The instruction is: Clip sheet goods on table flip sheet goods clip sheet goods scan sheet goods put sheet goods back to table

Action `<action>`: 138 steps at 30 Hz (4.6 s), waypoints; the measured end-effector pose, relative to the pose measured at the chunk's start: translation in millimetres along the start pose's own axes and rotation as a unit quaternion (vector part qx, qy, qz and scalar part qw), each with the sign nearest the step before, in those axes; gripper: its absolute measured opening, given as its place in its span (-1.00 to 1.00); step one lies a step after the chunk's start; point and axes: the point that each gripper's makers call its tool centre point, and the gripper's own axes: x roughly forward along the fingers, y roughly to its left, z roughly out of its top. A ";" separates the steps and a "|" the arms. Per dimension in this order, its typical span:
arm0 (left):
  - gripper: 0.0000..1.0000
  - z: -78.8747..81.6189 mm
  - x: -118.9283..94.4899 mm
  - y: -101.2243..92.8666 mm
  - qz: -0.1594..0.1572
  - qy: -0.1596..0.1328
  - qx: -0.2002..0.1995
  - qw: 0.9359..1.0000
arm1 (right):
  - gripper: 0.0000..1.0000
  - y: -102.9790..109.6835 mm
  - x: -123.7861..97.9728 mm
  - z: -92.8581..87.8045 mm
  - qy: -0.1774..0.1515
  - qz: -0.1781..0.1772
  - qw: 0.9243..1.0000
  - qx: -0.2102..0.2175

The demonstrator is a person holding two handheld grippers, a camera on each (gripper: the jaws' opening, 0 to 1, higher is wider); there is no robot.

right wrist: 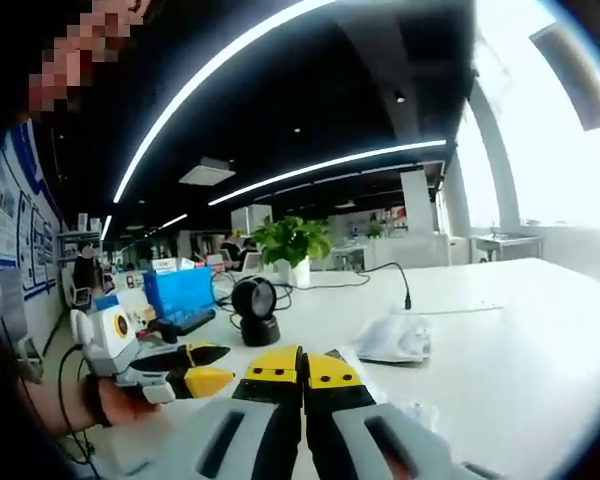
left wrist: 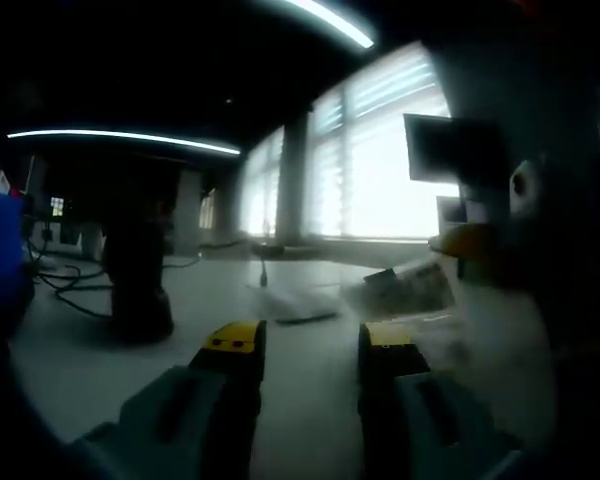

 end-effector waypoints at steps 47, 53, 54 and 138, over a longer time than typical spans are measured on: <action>-0.40 -1.6 0.9 0.7 0.000 0.003 -0.001 1.000 | -1.00 -40.6 8.6 72.5 -0.092 -0.022 0.993 0.068; -0.40 -1.9 1.1 0.4 -0.001 0.003 0.000 1.000 | -1.00 -63.9 -2.1 80.3 -0.089 -0.049 0.991 0.081; -0.40 -1.9 1.1 0.3 -0.001 0.003 0.000 1.000 | -1.00 -74.2 -10.0 88.4 -0.090 -0.058 0.991 0.082; -0.40 -4.9 2.0 -1.6 -0.001 0.011 0.009 1.000 | -1.00 -253.9 -155.9 -82.1 -0.139 -0.374 0.834 0.382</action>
